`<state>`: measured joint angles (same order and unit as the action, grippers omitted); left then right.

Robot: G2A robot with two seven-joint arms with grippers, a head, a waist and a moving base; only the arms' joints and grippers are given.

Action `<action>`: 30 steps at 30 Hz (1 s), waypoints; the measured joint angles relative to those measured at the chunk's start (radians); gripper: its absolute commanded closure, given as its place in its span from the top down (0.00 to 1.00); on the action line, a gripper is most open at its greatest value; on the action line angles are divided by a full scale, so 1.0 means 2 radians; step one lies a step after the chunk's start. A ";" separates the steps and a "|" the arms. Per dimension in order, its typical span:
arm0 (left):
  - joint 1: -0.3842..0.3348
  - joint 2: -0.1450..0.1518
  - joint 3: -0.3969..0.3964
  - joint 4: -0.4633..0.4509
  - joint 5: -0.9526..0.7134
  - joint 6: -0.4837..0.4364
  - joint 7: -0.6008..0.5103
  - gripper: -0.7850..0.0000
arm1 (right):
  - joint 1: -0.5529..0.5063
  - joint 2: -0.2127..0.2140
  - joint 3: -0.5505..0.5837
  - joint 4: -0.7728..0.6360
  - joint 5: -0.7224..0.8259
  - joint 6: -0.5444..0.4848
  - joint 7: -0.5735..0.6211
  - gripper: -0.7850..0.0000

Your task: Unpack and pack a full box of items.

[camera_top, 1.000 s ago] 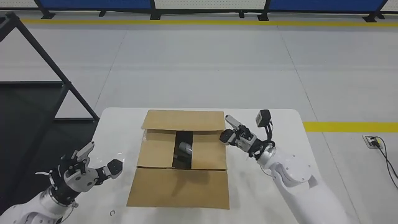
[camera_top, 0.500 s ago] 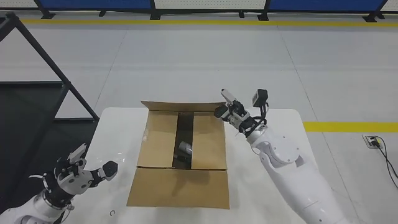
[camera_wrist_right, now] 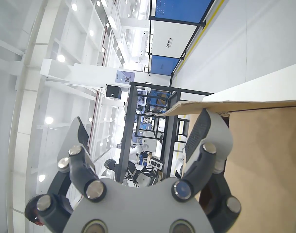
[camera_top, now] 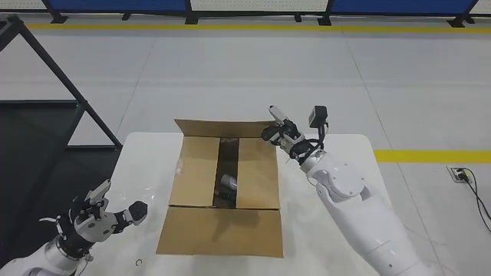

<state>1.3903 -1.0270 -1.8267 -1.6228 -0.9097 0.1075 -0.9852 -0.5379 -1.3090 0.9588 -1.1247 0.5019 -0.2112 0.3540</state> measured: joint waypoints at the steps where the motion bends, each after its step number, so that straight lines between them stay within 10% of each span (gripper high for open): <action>1: 0.000 0.000 0.000 0.000 0.000 0.000 0.000 1.00 | 0.000 0.000 0.000 0.000 0.000 0.000 0.000 1.00; 20: 0.032 -0.002 -0.009 -0.016 -0.022 -0.017 0.020 1.00 | 0.127 -0.090 -0.091 0.197 0.036 0.024 -0.187 1.00; 30: 0.036 -0.003 -0.012 -0.017 -0.028 -0.020 0.026 1.00 | 0.180 -0.134 -0.122 0.307 0.022 0.060 -0.153 1.00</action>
<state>1.4615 -1.0327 -1.8510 -1.6565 -0.9653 0.0680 -0.9337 -0.1771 -1.5773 0.7156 -0.5108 0.5456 -0.0905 0.0472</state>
